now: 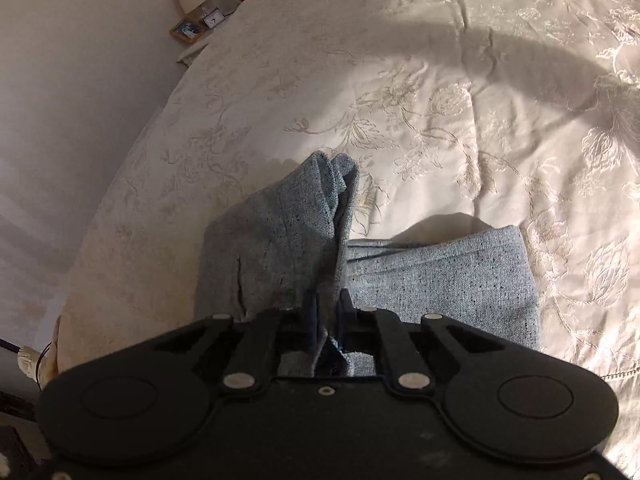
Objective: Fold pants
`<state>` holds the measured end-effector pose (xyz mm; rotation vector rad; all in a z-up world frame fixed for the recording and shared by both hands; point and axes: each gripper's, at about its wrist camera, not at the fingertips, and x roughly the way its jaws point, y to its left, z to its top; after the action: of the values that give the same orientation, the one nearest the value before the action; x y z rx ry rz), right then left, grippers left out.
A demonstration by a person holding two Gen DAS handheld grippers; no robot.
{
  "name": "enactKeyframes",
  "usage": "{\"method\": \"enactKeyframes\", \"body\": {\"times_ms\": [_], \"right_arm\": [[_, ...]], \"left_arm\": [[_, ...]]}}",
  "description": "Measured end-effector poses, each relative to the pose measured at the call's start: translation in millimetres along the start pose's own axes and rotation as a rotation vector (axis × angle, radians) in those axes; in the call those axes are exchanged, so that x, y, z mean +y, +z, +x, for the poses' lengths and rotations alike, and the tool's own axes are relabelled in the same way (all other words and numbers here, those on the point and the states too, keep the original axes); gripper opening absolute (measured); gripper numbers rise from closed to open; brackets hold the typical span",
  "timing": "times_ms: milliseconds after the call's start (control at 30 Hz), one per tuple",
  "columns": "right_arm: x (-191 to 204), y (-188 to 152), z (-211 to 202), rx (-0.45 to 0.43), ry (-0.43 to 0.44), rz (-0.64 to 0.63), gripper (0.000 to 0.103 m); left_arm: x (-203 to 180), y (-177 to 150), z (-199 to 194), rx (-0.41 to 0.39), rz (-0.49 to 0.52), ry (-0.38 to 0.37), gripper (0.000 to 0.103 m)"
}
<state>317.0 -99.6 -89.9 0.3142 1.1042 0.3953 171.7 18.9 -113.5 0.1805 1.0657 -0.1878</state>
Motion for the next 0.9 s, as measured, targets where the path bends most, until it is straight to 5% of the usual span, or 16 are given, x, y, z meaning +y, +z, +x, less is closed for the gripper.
{"method": "enactKeyframes", "body": {"times_ms": [267,467,633,900], "right_arm": [[-20,9,-40,-0.073,-0.035,0.038,0.009],[-76,-12,-14,0.028,-0.143,0.163,0.008],[-106,-35,21,0.096,-0.216,0.210,0.008],[-105,-37,3,0.062,-0.238,0.159,0.012]], "left_arm": [[-8,-18,27,0.080,0.098,0.116,0.034],[22,-46,35,0.187,0.049,0.128,0.034],[37,-46,3,0.179,0.033,0.083,0.034],[62,5,-58,0.051,-0.151,-0.101,0.034]]}}
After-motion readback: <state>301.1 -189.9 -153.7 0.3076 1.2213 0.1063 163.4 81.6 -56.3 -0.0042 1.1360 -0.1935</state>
